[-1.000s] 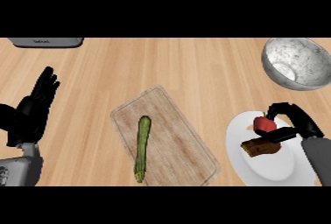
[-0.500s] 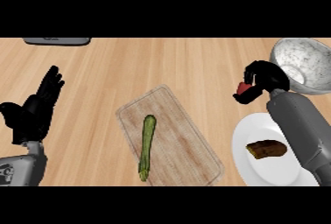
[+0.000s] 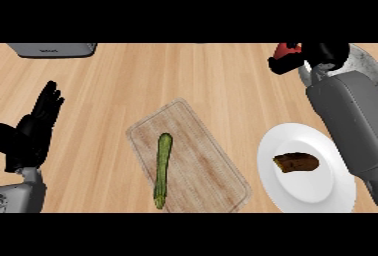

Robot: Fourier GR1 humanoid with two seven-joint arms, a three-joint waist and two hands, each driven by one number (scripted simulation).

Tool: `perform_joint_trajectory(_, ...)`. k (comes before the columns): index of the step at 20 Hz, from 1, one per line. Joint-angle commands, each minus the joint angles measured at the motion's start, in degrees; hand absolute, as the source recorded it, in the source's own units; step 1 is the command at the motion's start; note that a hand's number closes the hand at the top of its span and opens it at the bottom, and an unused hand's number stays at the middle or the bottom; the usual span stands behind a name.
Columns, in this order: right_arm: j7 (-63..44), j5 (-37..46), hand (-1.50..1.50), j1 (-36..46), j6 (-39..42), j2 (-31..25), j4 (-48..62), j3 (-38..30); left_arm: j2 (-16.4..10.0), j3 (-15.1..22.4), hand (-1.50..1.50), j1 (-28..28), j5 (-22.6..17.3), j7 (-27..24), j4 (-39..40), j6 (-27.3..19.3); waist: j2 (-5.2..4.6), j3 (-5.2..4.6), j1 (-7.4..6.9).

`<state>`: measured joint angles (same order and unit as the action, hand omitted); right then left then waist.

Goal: Pick the bell pepper from the plate and place it in the bowl

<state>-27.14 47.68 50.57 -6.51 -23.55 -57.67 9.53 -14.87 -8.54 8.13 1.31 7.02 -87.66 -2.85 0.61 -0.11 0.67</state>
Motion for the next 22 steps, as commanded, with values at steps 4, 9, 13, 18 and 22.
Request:
perform_joint_trajectory(4,-5.5,-1.3,1.50,-1.6,1.6,-4.6,-11.0,-6.9,0.2,0.0,0.00,1.1,0.5,-1.4,1.7,0.5,-0.45,0.09,-0.20)
perform_joint_trajectory(9,2.3,-3.8,1.50,-3.1,-0.3,-5.9,-4.1,-12.5,1.1,0.5,0.00,2.2,1.1,1.2,-0.3,-0.3,-0.67,0.12,-0.83)
perform_joint_trajectory(13,13.8,-7.5,1.50,-0.6,-0.4,-11.0,7.7,-17.9,0.5,-0.5,0.00,0.6,0.5,-0.4,-0.3,0.6,-0.95,0.14,-1.54)
perform_joint_trajectory(18,22.0,-6.6,1.50,3.4,-8.2,-8.9,22.5,-20.4,0.2,-1.0,0.00,4.5,-0.3,-0.9,3.6,1.9,-1.23,0.15,-2.08)
perform_joint_trajectory(22,28.6,-6.8,1.50,6.7,-10.2,-12.1,33.4,-23.2,1.7,1.0,0.00,2.1,0.4,-0.7,-0.5,1.8,-1.72,0.23,-3.61)
